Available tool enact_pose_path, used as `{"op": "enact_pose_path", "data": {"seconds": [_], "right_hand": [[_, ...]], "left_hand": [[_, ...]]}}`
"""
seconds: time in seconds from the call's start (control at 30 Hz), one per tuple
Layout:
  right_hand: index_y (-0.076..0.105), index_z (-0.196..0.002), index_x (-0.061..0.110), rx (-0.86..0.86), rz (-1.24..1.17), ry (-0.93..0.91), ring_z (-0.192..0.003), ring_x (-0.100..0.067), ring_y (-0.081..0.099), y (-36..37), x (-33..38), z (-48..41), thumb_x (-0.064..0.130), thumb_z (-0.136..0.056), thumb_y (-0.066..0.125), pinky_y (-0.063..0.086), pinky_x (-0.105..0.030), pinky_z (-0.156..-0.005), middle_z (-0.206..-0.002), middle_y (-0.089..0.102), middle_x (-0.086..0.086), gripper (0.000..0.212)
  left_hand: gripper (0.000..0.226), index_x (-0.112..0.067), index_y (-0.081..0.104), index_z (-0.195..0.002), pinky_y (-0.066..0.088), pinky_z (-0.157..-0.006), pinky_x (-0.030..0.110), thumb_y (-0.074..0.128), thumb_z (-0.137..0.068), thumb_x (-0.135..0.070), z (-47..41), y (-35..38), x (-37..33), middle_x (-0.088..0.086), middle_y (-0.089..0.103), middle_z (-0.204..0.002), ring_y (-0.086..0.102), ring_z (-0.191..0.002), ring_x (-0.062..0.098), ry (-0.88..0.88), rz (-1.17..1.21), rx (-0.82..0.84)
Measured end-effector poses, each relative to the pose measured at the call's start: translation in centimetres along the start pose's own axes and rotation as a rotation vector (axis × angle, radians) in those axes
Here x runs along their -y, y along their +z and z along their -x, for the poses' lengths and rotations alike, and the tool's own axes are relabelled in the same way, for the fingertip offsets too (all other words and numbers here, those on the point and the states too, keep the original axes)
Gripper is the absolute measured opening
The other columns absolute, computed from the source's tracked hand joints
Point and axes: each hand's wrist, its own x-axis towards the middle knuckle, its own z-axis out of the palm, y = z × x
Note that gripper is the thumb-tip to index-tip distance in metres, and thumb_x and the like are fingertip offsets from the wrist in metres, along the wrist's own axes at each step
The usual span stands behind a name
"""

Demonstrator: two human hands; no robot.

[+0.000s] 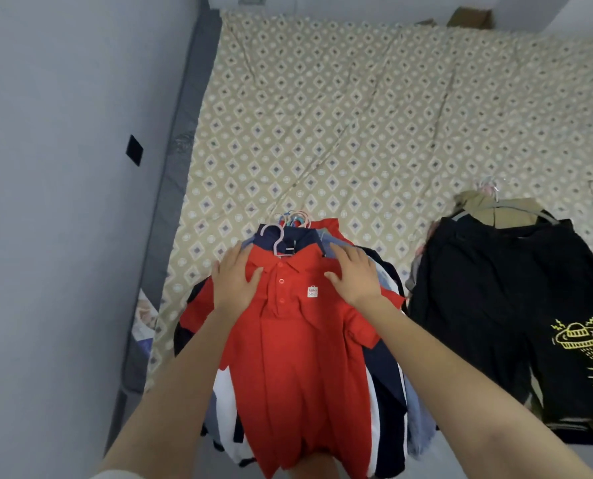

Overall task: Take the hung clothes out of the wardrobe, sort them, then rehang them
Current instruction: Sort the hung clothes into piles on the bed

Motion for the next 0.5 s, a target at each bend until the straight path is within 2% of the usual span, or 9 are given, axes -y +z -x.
{"op": "enact_pose_path", "data": {"seconds": [0.1, 0.23, 0.37, 0.5], "right_hand": [[0.022, -0.155, 0.023, -0.007, 0.032, 0.005, -0.145, -0.03, 0.021, -2.2, -2.2, 1.2, 0.043, -0.096, 0.052, 0.017, -0.044, -0.118, -0.157, 0.027, -0.009, 0.069], [0.019, -0.155, 0.025, -0.056, -0.002, 0.035, -0.148, -0.03, 0.015, -5.7, -6.0, 3.9, 0.044, -0.097, 0.05, 0.013, -0.044, -0.118, -0.161, 0.02, -0.008, 0.068], [0.014, -0.156, 0.026, -0.09, 0.026, 0.04, -0.149, -0.03, 0.011, -7.8, -10.4, 8.2, 0.047, -0.098, 0.046, 0.009, -0.045, -0.12, -0.162, 0.016, -0.008, 0.069], [0.013, -0.156, 0.025, -0.136, 0.052, 0.049, -0.149, -0.029, 0.012, -8.9, -16.1, 13.7, 0.051, -0.098, 0.043, 0.012, -0.046, -0.119, -0.162, 0.017, -0.009, 0.071]], "left_hand": [[0.06, -0.021, 0.038, -0.151, 0.006, -0.12, 0.048, 0.056, -0.097, -0.039, 0.9, -0.5, -3.6, 0.006, 0.028, -0.16, 0.02, -0.149, 0.026, 0.068, -0.097, -0.004], [0.065, -0.025, 0.03, -0.154, -0.001, -0.121, 0.048, 0.052, -0.097, -0.047, 2.4, -0.2, -8.5, 0.002, 0.019, -0.164, 0.01, -0.152, 0.022, 0.111, -0.158, 0.005], [0.07, -0.023, 0.027, -0.156, -0.002, -0.121, 0.05, 0.051, -0.097, -0.052, 5.0, 1.2, -13.7, 0.003, 0.017, -0.165, 0.007, -0.153, 0.021, 0.131, -0.203, -0.01], [0.07, -0.023, 0.025, -0.156, -0.002, -0.121, 0.049, 0.052, -0.096, -0.049, 9.3, 4.0, -20.0, 0.003, 0.018, -0.164, 0.009, -0.153, 0.022, 0.136, -0.213, -0.022]]}}
